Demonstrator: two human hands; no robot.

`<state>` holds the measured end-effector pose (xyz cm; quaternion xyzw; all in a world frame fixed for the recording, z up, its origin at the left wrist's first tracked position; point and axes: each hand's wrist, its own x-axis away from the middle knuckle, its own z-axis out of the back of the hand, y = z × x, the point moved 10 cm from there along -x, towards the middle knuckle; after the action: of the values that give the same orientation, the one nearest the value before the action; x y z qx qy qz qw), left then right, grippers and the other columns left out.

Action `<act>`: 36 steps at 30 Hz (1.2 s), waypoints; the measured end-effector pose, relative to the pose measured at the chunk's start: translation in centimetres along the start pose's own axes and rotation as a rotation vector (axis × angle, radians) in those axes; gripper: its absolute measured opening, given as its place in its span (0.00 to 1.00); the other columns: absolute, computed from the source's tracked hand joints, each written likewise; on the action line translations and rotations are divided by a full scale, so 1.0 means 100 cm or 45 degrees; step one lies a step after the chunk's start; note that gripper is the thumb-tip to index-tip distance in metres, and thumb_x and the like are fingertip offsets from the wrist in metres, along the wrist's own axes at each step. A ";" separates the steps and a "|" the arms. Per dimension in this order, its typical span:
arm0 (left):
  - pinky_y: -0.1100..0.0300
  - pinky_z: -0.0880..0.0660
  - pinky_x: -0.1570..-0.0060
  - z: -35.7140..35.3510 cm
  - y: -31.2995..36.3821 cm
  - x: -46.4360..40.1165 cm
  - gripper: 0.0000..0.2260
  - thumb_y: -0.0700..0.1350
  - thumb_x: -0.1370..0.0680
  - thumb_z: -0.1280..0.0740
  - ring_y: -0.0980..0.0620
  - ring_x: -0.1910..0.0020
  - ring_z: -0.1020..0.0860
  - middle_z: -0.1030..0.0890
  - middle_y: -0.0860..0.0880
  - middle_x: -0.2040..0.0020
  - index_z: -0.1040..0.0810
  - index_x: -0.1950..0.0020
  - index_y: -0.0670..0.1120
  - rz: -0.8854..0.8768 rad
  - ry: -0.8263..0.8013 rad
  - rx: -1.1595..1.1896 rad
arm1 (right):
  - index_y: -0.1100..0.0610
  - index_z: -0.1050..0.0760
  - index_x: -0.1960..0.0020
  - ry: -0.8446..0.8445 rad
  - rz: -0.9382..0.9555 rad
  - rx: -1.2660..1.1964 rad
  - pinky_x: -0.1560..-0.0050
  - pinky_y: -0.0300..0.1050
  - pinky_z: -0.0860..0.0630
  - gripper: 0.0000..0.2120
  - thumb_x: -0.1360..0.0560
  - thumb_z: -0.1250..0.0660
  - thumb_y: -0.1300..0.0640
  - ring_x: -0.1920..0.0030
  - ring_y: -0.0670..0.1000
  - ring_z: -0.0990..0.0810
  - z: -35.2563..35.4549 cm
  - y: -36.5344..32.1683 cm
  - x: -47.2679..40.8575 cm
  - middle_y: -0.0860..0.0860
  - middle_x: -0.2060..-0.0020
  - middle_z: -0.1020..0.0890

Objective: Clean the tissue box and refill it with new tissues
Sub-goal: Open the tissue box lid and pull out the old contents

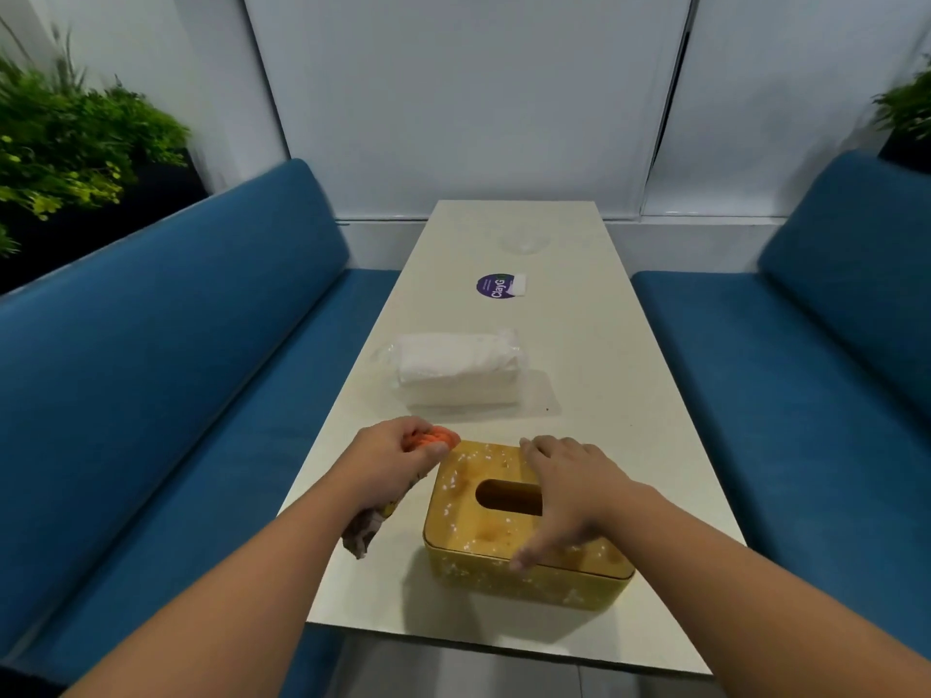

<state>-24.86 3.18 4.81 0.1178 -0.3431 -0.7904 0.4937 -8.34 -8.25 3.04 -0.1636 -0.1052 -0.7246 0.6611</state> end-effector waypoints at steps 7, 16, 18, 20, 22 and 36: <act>0.60 0.26 0.52 -0.013 0.051 -0.032 0.16 0.60 0.22 0.38 0.54 0.51 0.24 0.22 0.56 0.51 0.20 0.40 0.55 -0.244 -0.073 -0.349 | 0.54 0.49 0.22 0.020 0.002 0.055 0.32 0.54 0.35 0.63 0.45 0.27 0.25 0.30 0.55 0.37 0.004 -0.008 0.000 0.51 0.27 0.39; 0.58 0.26 0.53 -0.036 0.056 -0.043 0.17 0.63 0.23 0.39 0.52 0.51 0.26 0.28 0.56 0.54 0.19 0.40 0.59 -0.348 -0.212 -0.666 | 0.52 0.47 0.23 0.049 0.013 0.002 0.30 0.54 0.36 0.64 0.49 0.28 0.24 0.31 0.55 0.37 0.002 -0.005 -0.004 0.50 0.27 0.38; 0.58 0.27 0.52 -0.033 0.056 -0.045 0.16 0.61 0.23 0.38 0.53 0.50 0.27 0.27 0.55 0.52 0.19 0.39 0.59 -0.368 -0.187 -0.680 | 0.52 0.47 0.23 0.050 0.014 -0.005 0.30 0.54 0.37 0.64 0.49 0.27 0.24 0.31 0.55 0.36 0.002 -0.005 -0.005 0.50 0.27 0.38; 0.59 0.27 0.52 -0.040 0.068 -0.043 0.14 0.59 0.22 0.36 0.53 0.49 0.27 0.26 0.55 0.51 0.20 0.39 0.59 -0.438 -0.179 -0.664 | 0.53 0.47 0.23 0.047 0.011 -0.005 0.29 0.54 0.38 0.64 0.49 0.27 0.24 0.30 0.55 0.37 0.001 -0.005 -0.006 0.50 0.27 0.38; 0.57 0.25 0.49 -0.050 0.079 -0.040 0.13 0.58 0.23 0.36 0.53 0.48 0.27 0.26 0.55 0.50 0.20 0.39 0.60 -0.495 -0.191 -0.662 | 0.53 0.48 0.23 0.041 0.008 -0.003 0.28 0.55 0.39 0.64 0.48 0.27 0.25 0.29 0.55 0.37 0.001 -0.005 -0.007 0.50 0.27 0.38; 0.54 0.24 0.50 -0.054 0.081 -0.033 0.14 0.60 0.22 0.38 0.54 0.51 0.26 0.25 0.56 0.51 0.18 0.43 0.58 -0.548 -0.202 -0.605 | 0.53 0.49 0.23 0.022 -0.006 -0.040 0.26 0.57 0.43 0.64 0.48 0.26 0.26 0.28 0.56 0.39 0.000 -0.005 -0.007 0.51 0.26 0.39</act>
<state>-14.75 1.47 5.65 0.0070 -0.1539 -0.9411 0.3009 -8.75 -7.60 2.79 -0.1675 -0.0886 -0.7292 0.6575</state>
